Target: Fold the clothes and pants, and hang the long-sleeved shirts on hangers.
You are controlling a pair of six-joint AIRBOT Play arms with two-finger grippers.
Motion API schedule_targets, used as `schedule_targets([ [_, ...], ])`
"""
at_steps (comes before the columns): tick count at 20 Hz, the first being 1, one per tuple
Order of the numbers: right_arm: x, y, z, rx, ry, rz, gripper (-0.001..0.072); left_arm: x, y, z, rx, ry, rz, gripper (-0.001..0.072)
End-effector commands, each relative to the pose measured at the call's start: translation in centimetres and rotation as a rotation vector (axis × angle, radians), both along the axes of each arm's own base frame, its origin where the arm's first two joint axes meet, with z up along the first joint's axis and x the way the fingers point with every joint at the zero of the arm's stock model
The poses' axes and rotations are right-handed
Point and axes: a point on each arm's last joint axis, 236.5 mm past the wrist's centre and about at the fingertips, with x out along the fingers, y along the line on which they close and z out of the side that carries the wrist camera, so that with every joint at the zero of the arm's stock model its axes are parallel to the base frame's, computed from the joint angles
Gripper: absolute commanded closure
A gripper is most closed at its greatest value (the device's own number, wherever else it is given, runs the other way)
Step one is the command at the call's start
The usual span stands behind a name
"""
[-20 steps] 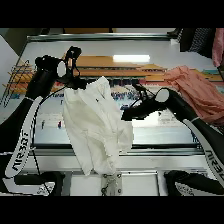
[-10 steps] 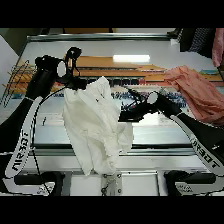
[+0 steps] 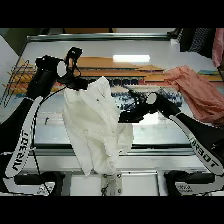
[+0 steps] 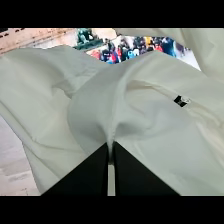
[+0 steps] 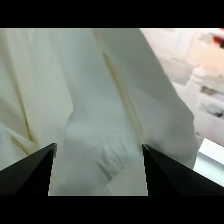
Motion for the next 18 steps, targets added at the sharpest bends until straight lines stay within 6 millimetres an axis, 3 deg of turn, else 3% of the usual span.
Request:
schedule_targets([
  [1, -1.0, 1.5, -0.4, 0.012, 0.022, 0.023, 0.012, 0.0, -0.3, 0.0, -0.015, -0.001, -0.001, 0.0692],
  [4, -1.2, 2.3, -1.4, 0.019, 0.037, 0.015, 0.012, -0.1, -0.3, 0.0, -0.014, 0.003, -0.001, 0.0692],
  [7, 0.2, 3.4, -0.9, 0.06, 0.008, -0.043, 0.0122, 0.0, -0.3, 0.0, -0.014, 0.003, -0.001, 0.0692],
  [8, 0.6, 3.6, -0.8, 0.069, -0.004, -0.06, 0.017, 0.0, -0.3, 0.0, -0.013, 0.002, -0.001, 0.0692],
  [9, 1.0, 3.6, -0.8, 0.072, -0.014, -0.07, 0.0366, -0.1, -0.3, 0.0, -0.013, 0.003, -0.001, 0.0692],
  [11, 1.4, 3.3, -0.7, 0.065, -0.034, -0.072, 0.0663, -0.1, -0.2, 0.0, -0.012, 0.004, -0.001, 0.0692],
  [13, 2.5, 1.7, 0.6, 0.009, -0.102, -0.018, 0.0698, 0.0, 0.0, 0.9, -0.006, -0.014, 0.001, 0.0692],
  [15, 4.7, -1.6, 5.1, -0.086, -0.226, 0.066, 0.0698, 0.2, 0.1, 4.7, -0.027, -0.092, 0.002, 0.0692],
  [18, 7.5, -7.6, 16.9, -0.236, -0.429, 0.086, 0.0698, -2.0, -1.3, 14.5, -0.101, -0.263, -0.037, 0.0692],
])
